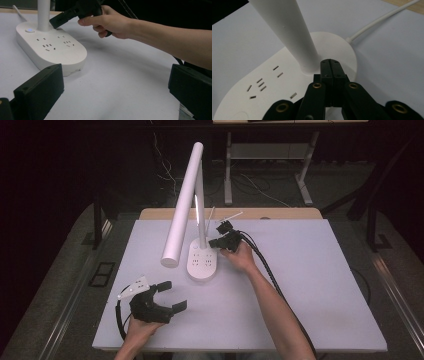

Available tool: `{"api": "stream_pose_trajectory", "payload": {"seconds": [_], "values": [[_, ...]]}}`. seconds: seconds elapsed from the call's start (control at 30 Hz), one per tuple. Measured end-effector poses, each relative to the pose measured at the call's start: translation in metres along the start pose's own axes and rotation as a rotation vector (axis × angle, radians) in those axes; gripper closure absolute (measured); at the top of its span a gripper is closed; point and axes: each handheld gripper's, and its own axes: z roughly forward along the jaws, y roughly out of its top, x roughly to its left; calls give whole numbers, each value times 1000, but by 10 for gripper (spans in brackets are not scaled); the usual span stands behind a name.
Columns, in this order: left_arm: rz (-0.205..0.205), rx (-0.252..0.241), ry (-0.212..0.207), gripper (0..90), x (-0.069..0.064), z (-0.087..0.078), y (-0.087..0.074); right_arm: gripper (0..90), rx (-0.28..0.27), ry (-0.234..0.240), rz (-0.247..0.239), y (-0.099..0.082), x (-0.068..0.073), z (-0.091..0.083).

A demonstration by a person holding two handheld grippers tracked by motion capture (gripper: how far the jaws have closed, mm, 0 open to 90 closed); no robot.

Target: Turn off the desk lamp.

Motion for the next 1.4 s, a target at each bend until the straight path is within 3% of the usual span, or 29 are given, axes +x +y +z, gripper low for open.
{"api": "stream_pose_trajectory", "payload": {"seconds": [0.3, 0.43, 0.53, 1.2, 1.4], "values": [[4, 5, 1, 0, -1, 0, 0, 900, -4, 22, 11, 0, 1, 0], [3, 4, 0, 0, -1, 0, 0, 900, -5, -2, -3, 1, 4, 1], [1, 2, 0, 0, -1, -1, 0, 900, -8, 12, 16, 0, 2, 1], [-1, 3, 1, 0, 0, -1, -1, 900, 1, 0, 4, 1, 4, 0], [-1, 3, 2, 0, -1, -1, -1, 900, -14, 17, 27, -1, 1, 1]]}}
